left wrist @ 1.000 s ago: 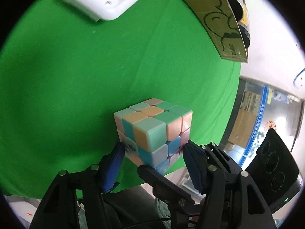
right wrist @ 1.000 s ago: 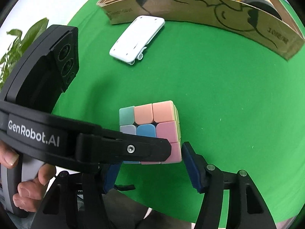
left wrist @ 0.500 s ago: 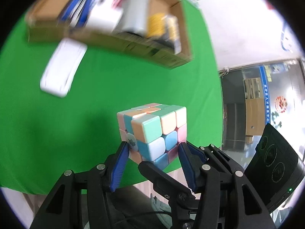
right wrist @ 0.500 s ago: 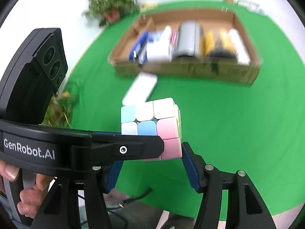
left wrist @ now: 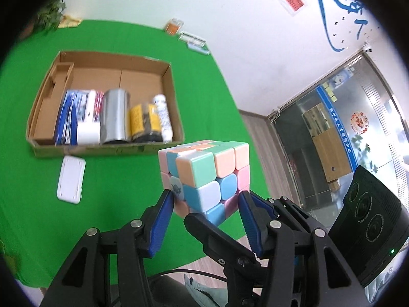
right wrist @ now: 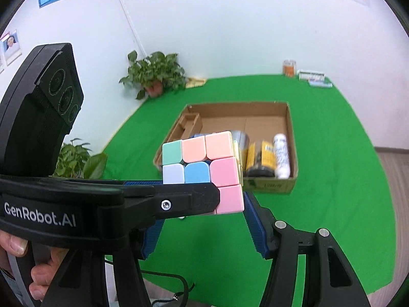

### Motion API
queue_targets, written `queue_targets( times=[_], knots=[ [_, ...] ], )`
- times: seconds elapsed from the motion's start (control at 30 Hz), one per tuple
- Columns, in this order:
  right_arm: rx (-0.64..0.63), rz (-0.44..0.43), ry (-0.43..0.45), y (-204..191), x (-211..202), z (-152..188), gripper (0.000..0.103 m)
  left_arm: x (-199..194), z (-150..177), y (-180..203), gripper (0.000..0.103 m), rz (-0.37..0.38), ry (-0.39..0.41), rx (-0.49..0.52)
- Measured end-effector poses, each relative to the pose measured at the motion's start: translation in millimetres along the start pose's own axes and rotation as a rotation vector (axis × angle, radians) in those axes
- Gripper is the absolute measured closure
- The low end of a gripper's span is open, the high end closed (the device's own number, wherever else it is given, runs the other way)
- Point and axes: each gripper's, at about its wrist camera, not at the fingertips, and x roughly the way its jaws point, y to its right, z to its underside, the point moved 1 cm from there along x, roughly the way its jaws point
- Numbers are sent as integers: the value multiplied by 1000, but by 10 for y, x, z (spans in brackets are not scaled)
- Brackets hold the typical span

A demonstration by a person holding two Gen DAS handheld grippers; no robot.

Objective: Organize rigid objects
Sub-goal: 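Close the right tool on the pastel Rubik's cube and lift it, then carry the Rubik's cube over the box and lower it inside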

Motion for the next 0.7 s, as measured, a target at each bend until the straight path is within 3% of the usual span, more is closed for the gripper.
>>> queue_targets(
  times=[0.13,0.33,0.7],
  knots=[
    [-12,14,27,-42,-89,-203,46,-114,-109,3,52,3,31,19],
    [-35,19,49,-235,88,-599,46,-287,-442,-212,52,12,64,29],
    [-115,26,-1,-913,983,-1324,46,-474,-956,-1000,52,50,93,-28]
  ],
)
